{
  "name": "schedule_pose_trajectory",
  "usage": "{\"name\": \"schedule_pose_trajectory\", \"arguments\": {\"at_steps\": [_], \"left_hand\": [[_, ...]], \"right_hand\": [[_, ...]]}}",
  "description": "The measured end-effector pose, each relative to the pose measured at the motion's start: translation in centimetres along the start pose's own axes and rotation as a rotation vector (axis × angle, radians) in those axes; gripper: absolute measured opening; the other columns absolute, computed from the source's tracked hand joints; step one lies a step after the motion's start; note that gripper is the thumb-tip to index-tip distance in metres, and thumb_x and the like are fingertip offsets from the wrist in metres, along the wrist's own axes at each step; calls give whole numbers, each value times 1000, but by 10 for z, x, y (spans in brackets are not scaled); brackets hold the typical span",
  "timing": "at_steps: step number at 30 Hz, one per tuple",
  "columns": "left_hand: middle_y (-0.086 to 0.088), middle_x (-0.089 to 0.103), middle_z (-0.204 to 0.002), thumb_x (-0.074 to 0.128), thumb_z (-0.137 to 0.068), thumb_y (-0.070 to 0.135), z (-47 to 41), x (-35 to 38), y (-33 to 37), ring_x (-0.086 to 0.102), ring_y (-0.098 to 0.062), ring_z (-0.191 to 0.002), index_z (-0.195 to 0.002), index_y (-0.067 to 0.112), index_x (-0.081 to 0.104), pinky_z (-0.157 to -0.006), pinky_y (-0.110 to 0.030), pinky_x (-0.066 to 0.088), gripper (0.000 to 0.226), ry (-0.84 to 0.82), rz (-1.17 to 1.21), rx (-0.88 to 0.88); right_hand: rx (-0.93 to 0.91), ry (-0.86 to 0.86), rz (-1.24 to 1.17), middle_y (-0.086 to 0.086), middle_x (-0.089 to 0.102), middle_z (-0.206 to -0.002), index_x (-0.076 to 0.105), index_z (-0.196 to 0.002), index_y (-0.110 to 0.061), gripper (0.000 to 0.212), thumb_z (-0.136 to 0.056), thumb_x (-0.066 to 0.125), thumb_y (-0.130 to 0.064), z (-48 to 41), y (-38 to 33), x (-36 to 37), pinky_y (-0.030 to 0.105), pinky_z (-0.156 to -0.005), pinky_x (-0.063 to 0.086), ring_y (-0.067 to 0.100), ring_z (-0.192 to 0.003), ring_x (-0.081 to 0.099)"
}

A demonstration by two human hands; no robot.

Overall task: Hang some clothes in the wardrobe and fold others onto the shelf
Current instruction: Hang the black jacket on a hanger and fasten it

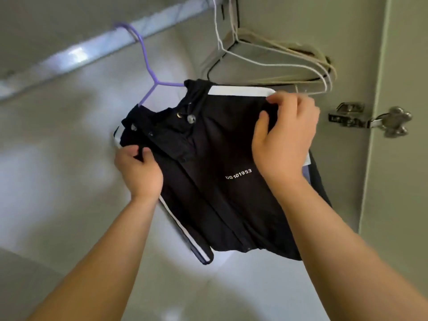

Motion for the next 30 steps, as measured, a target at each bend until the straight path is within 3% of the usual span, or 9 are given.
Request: {"name": "schedule_pose_trajectory", "arguments": {"at_steps": [2, 5, 8, 12, 14, 16, 20, 26, 30], "left_hand": [[-10, 41, -126, 54, -90, 24, -14, -7, 22, 58, -36, -106, -113, 16, 50, -98, -45, 49, 25, 14, -55, -3], [-14, 36, -136, 53, -92, 13, -32, -17, 45, 55, -35, -116, -125, 3, 47, -102, -33, 44, 35, 15, -97, -29], [-5, 42, -141, 46, -88, 25, -49, -17, 47, 63, -39, -108, -135, 15, 44, -99, -48, 50, 48, -85, -193, -134], [1, 54, -119, 48, -91, -4, -44, -12, 59, 60, -18, -80, -138, 15, 47, -73, -34, 56, 51, -311, -245, -285], [-2, 57, -117, 49, -89, -8, -38, -9, 68, 60, -18, -80, -132, 14, 52, -75, -35, 54, 48, -371, -249, -312], [-5, 63, -110, 54, -88, 0, -33, -12, 83, 66, -29, -90, -117, 18, 58, -90, -43, 55, 34, -334, -287, -269], [-12, 65, -96, 65, -89, 16, 14, 5, 153, 62, -30, -90, -93, 19, 58, -87, -36, 50, 9, -353, -329, -62], [-2, 50, -124, 68, -91, 27, 46, 44, 206, 60, -9, -85, -117, 13, 61, -83, -13, 37, 31, -481, -225, 64], [3, 61, -113, 70, -84, 44, 37, 55, 190, 60, -12, -93, -115, 17, 57, -83, -26, 49, 43, -546, -233, -150]], "right_hand": [[49, 4, 90, 10, 53, -124, 58, -122, -15, 38, -85, 62, -14, -29, -4, -9, 38, -89, 36, 30, -113, 49], [92, -348, 59, 9, 53, -128, 50, -131, -17, 39, -93, 59, -18, -44, -3, 9, 42, -92, 40, 31, -115, 51], [98, -560, 31, 11, 58, -123, 49, -129, -14, 33, -97, 57, -19, -49, 1, 7, 40, -83, 46, 33, -107, 55], [-24, -697, 109, 17, 65, -100, 57, -113, -6, 16, -100, 53, -14, -57, -6, -2, 46, -73, 51, 39, -89, 59], [-54, -766, 163, 19, 66, -97, 59, -113, -5, 17, -100, 50, -10, -61, -7, -1, 48, -71, 53, 42, -85, 60], [-32, -836, 200, 19, 65, -101, 59, -116, -6, 20, -100, 48, -7, -65, -6, 2, 47, -72, 53, 42, -87, 59], [47, -911, 194, 15, 63, -111, 60, -119, -12, 21, -101, 49, -17, -68, -10, 3, 42, -75, 52, 37, -94, 60], [202, -982, 69, 3, 68, -106, 59, -110, -20, 19, -98, 55, -34, -67, -11, 4, 40, -85, 54, 26, -97, 63], [139, -1111, 57, 7, 68, -115, 56, -129, -19, 29, -100, 54, -24, -59, -17, 10, 31, -87, 51, 25, -103, 64]]}}
Point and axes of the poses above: each hand's wrist, its own z-axis away from the middle knuckle, its own x-axis out of the palm, y = z × x, the point moved 10 cm from there along -z, towards the middle knuckle
